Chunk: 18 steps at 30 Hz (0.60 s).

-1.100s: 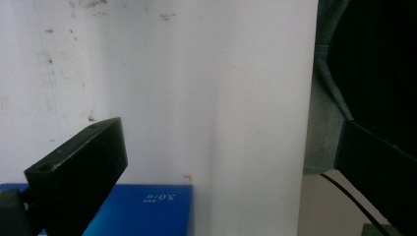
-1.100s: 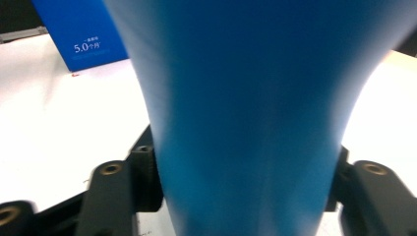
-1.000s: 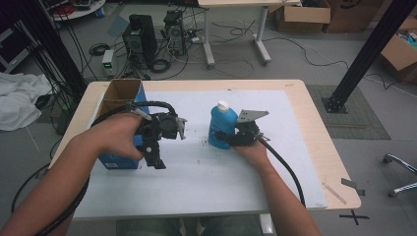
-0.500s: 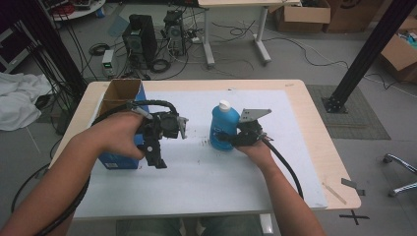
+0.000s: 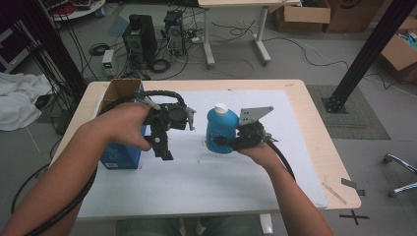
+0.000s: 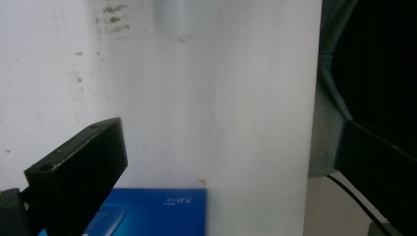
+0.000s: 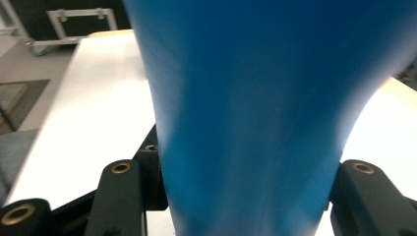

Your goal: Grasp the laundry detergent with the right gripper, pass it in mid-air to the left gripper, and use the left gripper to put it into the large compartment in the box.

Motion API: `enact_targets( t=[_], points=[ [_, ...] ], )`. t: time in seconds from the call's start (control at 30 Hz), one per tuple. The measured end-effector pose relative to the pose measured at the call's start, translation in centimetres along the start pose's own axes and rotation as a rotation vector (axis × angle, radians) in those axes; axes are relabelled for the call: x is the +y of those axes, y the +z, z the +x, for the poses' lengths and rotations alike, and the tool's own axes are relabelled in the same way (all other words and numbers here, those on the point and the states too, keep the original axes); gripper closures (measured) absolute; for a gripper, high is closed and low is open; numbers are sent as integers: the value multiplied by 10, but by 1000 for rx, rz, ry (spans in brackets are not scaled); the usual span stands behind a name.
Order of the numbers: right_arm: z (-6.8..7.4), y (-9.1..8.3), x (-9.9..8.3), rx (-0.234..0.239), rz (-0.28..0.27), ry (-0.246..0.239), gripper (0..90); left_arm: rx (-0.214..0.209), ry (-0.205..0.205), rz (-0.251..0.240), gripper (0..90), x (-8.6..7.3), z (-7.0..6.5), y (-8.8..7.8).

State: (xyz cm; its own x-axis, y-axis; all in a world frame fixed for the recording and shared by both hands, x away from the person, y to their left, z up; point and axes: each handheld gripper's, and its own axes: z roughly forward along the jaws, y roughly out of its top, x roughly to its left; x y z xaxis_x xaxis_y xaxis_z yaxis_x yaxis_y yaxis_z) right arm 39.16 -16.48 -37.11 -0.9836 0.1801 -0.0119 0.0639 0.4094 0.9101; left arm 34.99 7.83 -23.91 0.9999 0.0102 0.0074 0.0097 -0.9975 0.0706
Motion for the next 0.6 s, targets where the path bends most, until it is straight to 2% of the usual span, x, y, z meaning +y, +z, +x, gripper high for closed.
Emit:
enact_targets(
  t=[0.23, 0.33, 0.47, 0.5, 0.6],
  points=[
    [22, 11, 9, 96, 13, -39, 446, -3, 1, 1, 1, 5, 1, 1],
    [38, 22, 10, 151, 19, -56, 447, -9, 5, 3, 1, 6, 1, 3],
    [51, 36, 9, 184, 17, -70, 448, -19, 10, 1, 1, 8, -1, 5],
    [53, 39, 9, 190, 13, -69, 448, -34, 8, -14, 1, 8, -2, 5],
    [56, 48, 8, 196, 6, -69, 449, -35, 15, -19, 1, 10, -3, 4]
  ],
)
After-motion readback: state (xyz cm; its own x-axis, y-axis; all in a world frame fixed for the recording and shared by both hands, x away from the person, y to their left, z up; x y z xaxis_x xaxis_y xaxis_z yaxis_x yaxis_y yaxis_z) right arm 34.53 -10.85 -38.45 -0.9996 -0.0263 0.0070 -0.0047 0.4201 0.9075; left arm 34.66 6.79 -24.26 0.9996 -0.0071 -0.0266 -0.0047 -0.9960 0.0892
